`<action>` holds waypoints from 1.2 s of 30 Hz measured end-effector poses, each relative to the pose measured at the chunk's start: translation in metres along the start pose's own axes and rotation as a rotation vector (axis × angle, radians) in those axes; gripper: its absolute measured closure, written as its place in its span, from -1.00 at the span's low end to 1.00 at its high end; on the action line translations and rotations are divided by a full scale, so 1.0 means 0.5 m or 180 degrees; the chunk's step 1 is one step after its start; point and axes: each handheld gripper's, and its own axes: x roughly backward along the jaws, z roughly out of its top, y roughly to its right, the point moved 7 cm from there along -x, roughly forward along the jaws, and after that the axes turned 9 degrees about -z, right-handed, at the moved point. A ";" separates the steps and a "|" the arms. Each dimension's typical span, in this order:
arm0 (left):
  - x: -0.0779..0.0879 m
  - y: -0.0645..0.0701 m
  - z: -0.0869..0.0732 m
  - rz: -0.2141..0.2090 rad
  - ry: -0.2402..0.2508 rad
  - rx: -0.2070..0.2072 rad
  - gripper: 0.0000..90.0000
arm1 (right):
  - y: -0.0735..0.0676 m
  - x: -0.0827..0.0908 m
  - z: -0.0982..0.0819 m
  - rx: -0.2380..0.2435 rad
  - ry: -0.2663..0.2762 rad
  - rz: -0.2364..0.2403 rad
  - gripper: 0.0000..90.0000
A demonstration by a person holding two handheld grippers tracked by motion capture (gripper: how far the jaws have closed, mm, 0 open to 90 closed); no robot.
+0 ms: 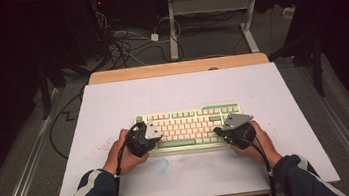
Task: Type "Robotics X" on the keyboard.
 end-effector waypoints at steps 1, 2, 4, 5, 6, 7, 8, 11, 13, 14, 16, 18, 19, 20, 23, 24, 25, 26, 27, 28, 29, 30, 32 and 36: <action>-0.002 0.000 0.000 -0.0002 0.0002 -0.0002 0.94 | 0.000 0.000 0.000 -0.0008 -0.0003 0.0003 1.00; -0.004 0.001 -0.001 -0.0004 -0.0015 -0.0006 0.94 | 0.000 0.000 0.000 -0.0004 -0.0001 0.0001 1.00; -0.006 0.001 -0.002 0.0002 -0.0017 -0.0026 0.94 | 0.000 0.000 0.000 0.0002 -0.0001 -0.0002 1.00; -0.006 0.001 -0.001 -0.0004 -0.0011 -0.0016 0.94 | 0.000 0.000 0.000 0.0001 -0.0001 -0.0001 1.00; -0.006 -0.001 -0.001 0.0002 -0.0016 -0.0011 0.94 | 0.000 0.000 0.000 -0.0001 -0.0001 0.0000 1.00; -0.006 -0.001 -0.001 0.0006 -0.0016 -0.0008 0.94 | 0.000 0.000 0.000 0.0004 0.0003 0.0002 1.00; -0.006 -0.002 -0.001 0.0011 -0.0010 -0.0003 0.94 | 0.000 0.000 0.000 0.0005 0.0003 0.0001 1.00; -0.007 0.001 0.000 0.0009 -0.0015 -0.0010 0.94 | 0.000 0.000 0.000 0.0003 0.0001 -0.0001 1.00; -0.008 0.002 -0.002 0.0022 -0.0028 -0.0037 0.94 | 0.000 0.000 0.000 0.0007 0.0004 0.0000 1.00; -0.008 0.002 -0.002 0.0021 -0.0034 -0.0035 0.94 | 0.000 0.000 0.000 0.0002 0.0000 0.0001 1.00; -0.008 0.001 -0.005 0.0019 -0.0060 -0.0011 0.94 | 0.000 0.000 0.000 0.0003 0.0000 0.0000 1.00; -0.008 0.001 -0.008 -0.0003 -0.0106 0.0020 0.94 | 0.000 0.000 0.000 0.0009 0.0001 0.0001 1.00; -0.007 0.002 -0.009 0.0001 -0.0111 0.0007 0.94 | 0.000 0.000 0.000 0.0000 0.0000 0.0000 1.00; -0.006 0.003 -0.009 0.0002 -0.0109 -0.0003 0.93 | 0.000 0.000 0.000 0.0004 -0.0001 0.0002 1.00; -0.007 0.005 -0.006 0.0014 -0.0080 -0.0020 0.94 | 0.000 0.000 0.000 0.0002 0.0000 0.0002 1.00; -0.006 0.006 -0.005 0.0008 -0.0057 -0.0021 0.93 | 0.000 0.000 0.000 0.0002 0.0000 0.0000 1.00; -0.004 0.006 -0.002 0.0009 -0.0041 -0.0015 0.93 | 0.000 0.000 0.000 -0.0001 0.0000 -0.0001 1.00; -0.003 0.005 -0.001 0.0014 -0.0030 -0.0017 0.93 | 0.000 0.000 0.000 0.0000 0.0000 -0.0003 1.00; -0.002 0.004 0.000 0.0020 -0.0018 -0.0019 0.93 | 0.000 0.000 0.000 -0.0002 0.0000 -0.0002 1.00; -0.001 0.003 0.001 0.0023 -0.0016 -0.0014 0.92 | 0.000 0.000 0.000 0.0003 -0.0001 0.0001 1.00; -0.001 0.002 0.002 0.0028 -0.0011 -0.0013 0.92 | 0.000 0.000 0.000 0.0003 0.0000 0.0002 1.00; 0.000 0.002 0.002 0.0033 -0.0009 -0.0015 0.92 | 0.000 0.000 0.000 0.0003 0.0000 0.0002 1.00; -0.001 0.001 0.002 0.0036 -0.0011 -0.0013 0.92 | 0.000 0.000 0.000 0.0004 -0.0001 0.0001 1.00; 0.000 -0.001 0.003 0.0043 0.0006 -0.0012 0.91 | 0.000 0.000 0.000 -0.0006 -0.0002 0.0008 1.00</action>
